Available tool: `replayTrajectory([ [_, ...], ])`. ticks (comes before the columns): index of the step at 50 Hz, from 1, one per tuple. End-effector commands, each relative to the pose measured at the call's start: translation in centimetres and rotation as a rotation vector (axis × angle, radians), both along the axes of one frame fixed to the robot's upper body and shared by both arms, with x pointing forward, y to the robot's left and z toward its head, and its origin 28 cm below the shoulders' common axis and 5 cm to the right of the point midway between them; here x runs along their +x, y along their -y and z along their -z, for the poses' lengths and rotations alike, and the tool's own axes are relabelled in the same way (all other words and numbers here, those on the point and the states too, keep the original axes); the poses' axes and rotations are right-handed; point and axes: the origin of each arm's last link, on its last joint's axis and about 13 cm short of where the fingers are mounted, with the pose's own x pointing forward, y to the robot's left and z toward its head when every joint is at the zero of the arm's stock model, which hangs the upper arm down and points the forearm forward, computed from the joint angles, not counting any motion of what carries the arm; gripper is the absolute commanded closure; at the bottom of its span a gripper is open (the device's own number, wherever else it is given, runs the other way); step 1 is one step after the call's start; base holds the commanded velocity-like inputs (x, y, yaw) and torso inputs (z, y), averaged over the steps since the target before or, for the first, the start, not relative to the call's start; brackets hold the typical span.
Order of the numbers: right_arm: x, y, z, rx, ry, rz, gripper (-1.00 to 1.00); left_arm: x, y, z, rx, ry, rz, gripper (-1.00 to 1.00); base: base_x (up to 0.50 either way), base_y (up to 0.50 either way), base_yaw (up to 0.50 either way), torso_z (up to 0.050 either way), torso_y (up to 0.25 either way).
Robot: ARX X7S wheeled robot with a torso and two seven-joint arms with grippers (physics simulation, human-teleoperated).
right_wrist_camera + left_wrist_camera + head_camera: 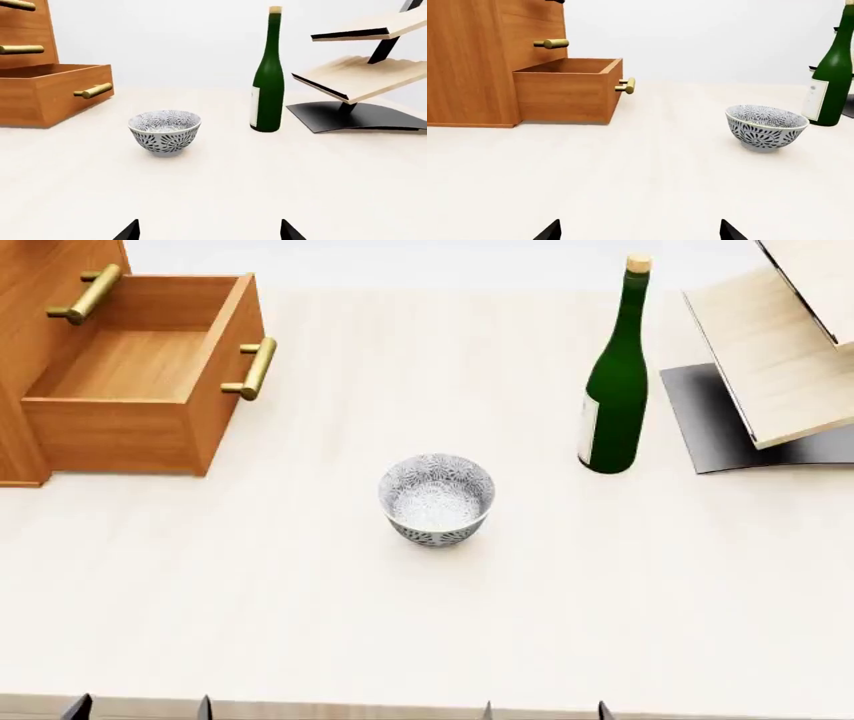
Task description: Put the bowl on top of the cabinet.
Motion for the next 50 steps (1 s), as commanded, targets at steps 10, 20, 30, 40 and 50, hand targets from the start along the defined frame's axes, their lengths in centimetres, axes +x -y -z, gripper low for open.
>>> replayTrajectory([
  [10, -2.3, 0.9, -6.2, 0.036, 0.205, 0.034, -1.00, -0.9, -0.5, -6.5, -0.068, 0.109, 0.045, -1.00, 0.25, 0.00, 0.00, 0.000, 0.000],
  [20, -4.2, 1.9, -11.1, 0.040, 0.343, 0.064, -1.00, -1.9, -0.5, -10.2, -0.023, 0.208, 0.061, -1.00, 0.49, 0.00, 0.00, 0.000, 0.000],
  [30, -5.0, 2.4, -11.6, 0.012, 0.404, 0.092, -1.00, -2.4, -0.6, -10.2, -0.007, 0.250, 0.062, -1.00, 0.50, 0.00, 0.00, 0.000, 0.000],
  [40, -5.5, 2.5, -12.0, 0.013, 0.432, 0.097, -1.00, -2.5, -0.6, -10.2, 0.001, 0.255, 0.067, -1.00, 0.50, 0.00, 0.00, 0.000, 0.000],
  [50, -5.5, 2.4, -11.9, 0.001, 0.435, 0.089, -1.00, -2.5, -0.6, -10.2, 0.008, 0.264, 0.062, -1.00, 0.50, 0.00, 0.00, 0.000, 0.000],
])
